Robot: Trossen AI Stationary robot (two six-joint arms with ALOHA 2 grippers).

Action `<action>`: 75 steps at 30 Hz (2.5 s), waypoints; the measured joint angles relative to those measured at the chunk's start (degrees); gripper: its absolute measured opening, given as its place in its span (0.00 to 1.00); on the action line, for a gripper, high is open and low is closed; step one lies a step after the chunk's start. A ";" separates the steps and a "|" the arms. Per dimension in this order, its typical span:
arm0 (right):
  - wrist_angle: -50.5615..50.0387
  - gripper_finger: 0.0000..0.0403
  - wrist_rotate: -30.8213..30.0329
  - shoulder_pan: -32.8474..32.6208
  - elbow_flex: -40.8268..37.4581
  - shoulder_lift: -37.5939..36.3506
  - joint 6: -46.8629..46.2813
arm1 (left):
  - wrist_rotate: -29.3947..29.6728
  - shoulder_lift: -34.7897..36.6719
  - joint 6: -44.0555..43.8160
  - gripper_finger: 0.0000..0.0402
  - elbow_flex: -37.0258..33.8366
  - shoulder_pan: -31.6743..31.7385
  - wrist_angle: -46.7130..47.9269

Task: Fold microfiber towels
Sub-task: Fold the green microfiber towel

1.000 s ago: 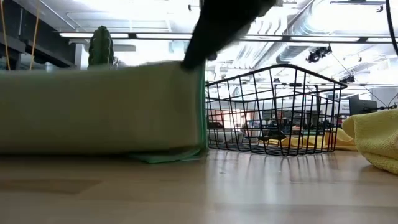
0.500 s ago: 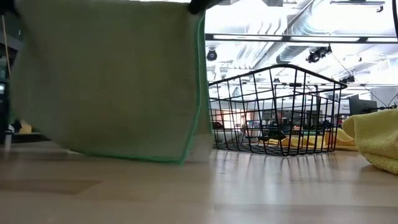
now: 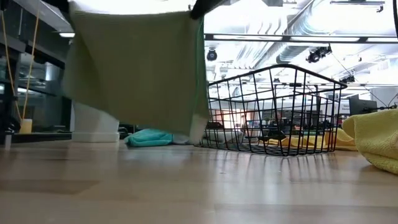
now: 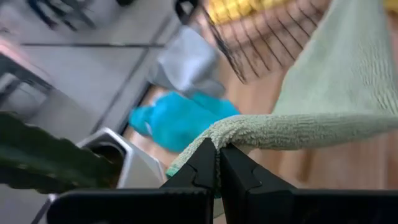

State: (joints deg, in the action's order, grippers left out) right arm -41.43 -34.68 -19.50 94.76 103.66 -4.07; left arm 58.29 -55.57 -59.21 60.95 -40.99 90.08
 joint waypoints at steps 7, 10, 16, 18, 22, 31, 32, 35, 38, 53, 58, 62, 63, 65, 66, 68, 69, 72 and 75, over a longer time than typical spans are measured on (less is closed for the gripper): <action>-0.01 0.00 0.58 -4.33 0.02 1.55 -2.46 | 3.65 -2.92 -6.47 0.00 -5.37 -1.96 -4.77; -0.37 0.00 0.82 -6.43 0.00 4.30 -4.61 | 2.30 -4.95 -9.79 0.00 -12.62 -4.24 -13.03; -1.56 0.00 3.38 -10.40 0.00 10.29 -11.91 | -0.32 -11.43 -19.30 0.00 -25.01 -11.74 -31.68; -1.16 0.00 3.89 -11.62 0.00 11.75 -14.36 | -1.28 -13.92 -23.59 0.00 -25.81 -14.31 -33.77; 0.20 0.00 7.08 -13.49 0.00 14.51 -18.07 | -3.20 -18.58 -28.85 0.00 -23.72 -19.59 -36.06; -1.66 0.00 4.61 -12.97 0.04 10.17 -16.66 | 0.03 -21.21 -20.32 0.00 -5.57 -19.43 -20.66; -2.81 0.00 3.36 -12.63 0.04 9.23 -16.60 | 0.95 -21.21 -19.98 0.00 -3.54 -18.59 -16.97; -7.09 0.00 0.48 -11.55 0.04 6.57 -15.52 | 2.65 -21.16 -20.10 0.00 0.97 -15.96 -6.04; -9.99 0.00 -2.07 -10.53 0.04 3.76 -15.02 | 3.88 -21.07 -20.47 0.00 2.62 -13.02 0.27; -12.78 0.00 -4.40 -9.04 0.04 1.48 -11.07 | 11.74 -17.64 -23.44 0.00 -3.50 -6.27 -0.66; -15.71 0.00 -4.50 -11.84 0.04 1.48 -16.73 | 10.21 -17.64 -33.81 0.00 -8.48 -11.13 -3.93; -18.14 0.00 -4.54 -13.60 0.04 1.48 -21.09 | 7.70 -18.22 -37.83 0.00 -8.90 -14.57 -4.66; -18.55 0.00 -4.56 -13.93 0.04 1.48 -21.93 | 6.85 -18.47 -38.47 0.00 -8.90 -15.43 -4.77; -19.28 0.00 -4.57 -14.45 0.04 1.48 -23.26 | 4.26 -18.98 -39.25 0.00 -8.90 -16.98 -4.76; -19.34 0.00 -4.69 -14.73 0.04 1.48 -23.75 | 2.88 -19.50 -39.37 0.00 -8.90 -17.80 -4.86; -19.36 0.00 -5.02 -15.02 0.04 1.48 -24.39 | 0.78 -20.78 -39.52 0.00 -8.90 -19.61 -5.09; -19.25 0.00 -5.22 -15.06 0.04 1.48 -24.47 | -0.04 -21.35 -40.09 0.00 -8.90 -20.51 -5.05; -18.61 0.00 -5.33 -15.23 0.04 1.48 -25.03 | -2.64 -23.60 -41.17 0.00 -8.90 -22.72 -5.13; -16.98 0.00 -5.32 -15.44 0.04 1.48 -24.70 | -4.39 -26.19 -42.47 0.00 -8.90 -24.56 -5.09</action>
State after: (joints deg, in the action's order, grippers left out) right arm -58.41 -40.00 -34.94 94.80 105.14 -28.77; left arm 53.89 -81.76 -101.68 52.05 -65.54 84.99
